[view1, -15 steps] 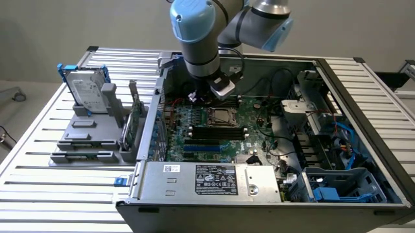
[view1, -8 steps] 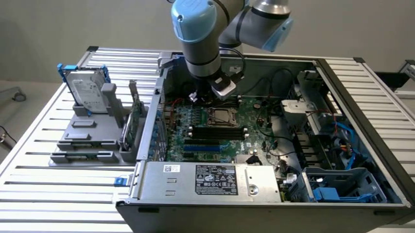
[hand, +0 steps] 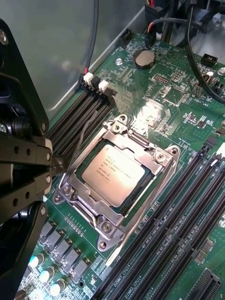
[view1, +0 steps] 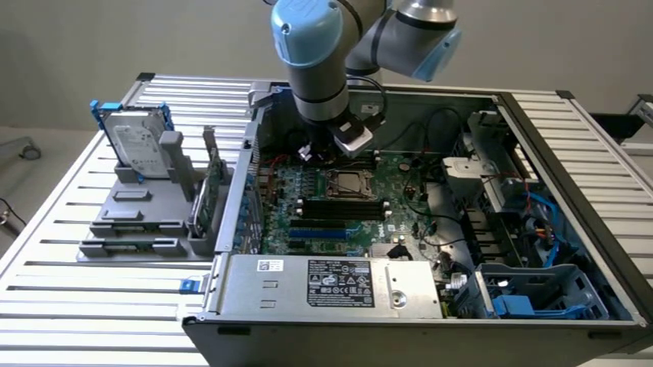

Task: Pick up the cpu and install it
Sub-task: 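Install the first cpu locking lever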

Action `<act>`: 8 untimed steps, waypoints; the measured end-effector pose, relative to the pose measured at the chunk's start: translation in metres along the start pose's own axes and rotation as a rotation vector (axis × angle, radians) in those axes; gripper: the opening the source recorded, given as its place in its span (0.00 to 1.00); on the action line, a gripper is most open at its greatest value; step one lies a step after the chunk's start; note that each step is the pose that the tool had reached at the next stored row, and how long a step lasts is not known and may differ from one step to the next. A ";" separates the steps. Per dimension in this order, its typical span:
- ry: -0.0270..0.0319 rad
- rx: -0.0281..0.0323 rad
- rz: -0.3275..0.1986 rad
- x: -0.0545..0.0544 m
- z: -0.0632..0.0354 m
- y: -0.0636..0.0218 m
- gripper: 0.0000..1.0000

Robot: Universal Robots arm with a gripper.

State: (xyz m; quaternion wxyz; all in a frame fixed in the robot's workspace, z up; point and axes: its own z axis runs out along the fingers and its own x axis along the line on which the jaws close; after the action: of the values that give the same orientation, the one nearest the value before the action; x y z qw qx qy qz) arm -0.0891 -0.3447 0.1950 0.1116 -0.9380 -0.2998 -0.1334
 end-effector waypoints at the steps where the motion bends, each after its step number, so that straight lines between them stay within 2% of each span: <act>1: 0.0000 0.0000 0.000 0.000 0.0001 0.0002 0.11; 8: -0.0004 -0.0005 0.000 0.002 0.0010 0.0017 0.11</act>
State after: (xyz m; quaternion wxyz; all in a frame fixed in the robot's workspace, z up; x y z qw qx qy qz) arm -0.0865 -0.3447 0.1945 0.1113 -0.9380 -0.2999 -0.1333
